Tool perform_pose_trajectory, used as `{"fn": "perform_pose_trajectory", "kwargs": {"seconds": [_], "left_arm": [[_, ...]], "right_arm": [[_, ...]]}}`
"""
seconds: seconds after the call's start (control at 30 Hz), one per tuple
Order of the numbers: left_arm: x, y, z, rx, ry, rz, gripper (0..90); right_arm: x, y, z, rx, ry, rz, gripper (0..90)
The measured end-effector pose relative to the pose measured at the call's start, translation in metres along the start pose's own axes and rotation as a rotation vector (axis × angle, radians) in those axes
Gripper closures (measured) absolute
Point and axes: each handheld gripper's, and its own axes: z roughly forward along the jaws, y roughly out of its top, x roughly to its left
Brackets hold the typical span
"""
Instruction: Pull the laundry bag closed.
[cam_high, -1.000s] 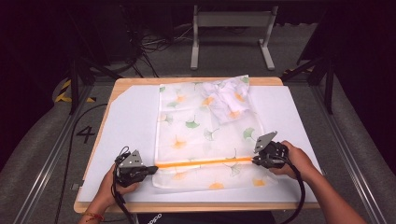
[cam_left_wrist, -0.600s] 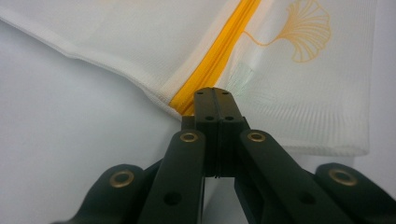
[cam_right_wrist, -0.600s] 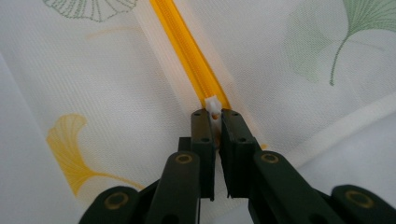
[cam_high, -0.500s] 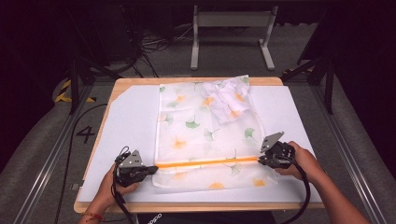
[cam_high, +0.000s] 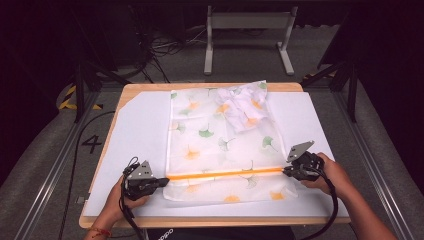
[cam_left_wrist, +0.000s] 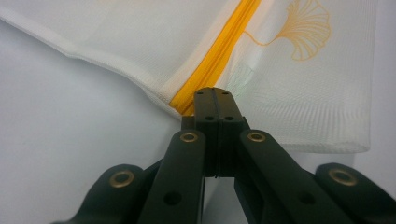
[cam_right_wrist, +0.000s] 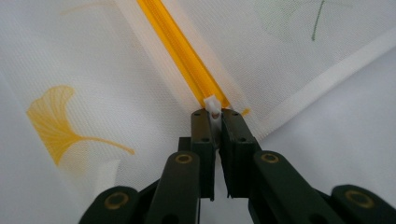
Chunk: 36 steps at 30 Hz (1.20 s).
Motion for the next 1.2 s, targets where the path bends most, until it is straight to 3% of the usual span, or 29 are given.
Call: {"fn": "perform_pose_trajectory", "kwargs": {"seconds": [0.37, 0.6, 1.0, 1.2], "left_arm": [[0.0, 0.0, 0.0, 0.0, 0.0, -0.001, 90.0], [-0.001, 0.0, -0.001, -0.001, 0.011, 0.008, 90.0], [0.0, 0.0, -0.003, -0.004, 0.007, -0.008, 90.0], [-0.001, 0.0, -0.006, 0.009, 0.025, 0.001, 90.0]], "right_arm": [[-0.001, -0.006, 0.001, -0.04, 0.006, 0.019, 84.2], [0.003, -0.007, 0.0, -0.059, -0.023, 0.01, 84.0], [0.007, -0.013, -0.003, -0.11, -0.033, 0.024, 83.7], [0.008, -0.013, -0.005, -0.127, -0.039, 0.033, 83.4]]}}
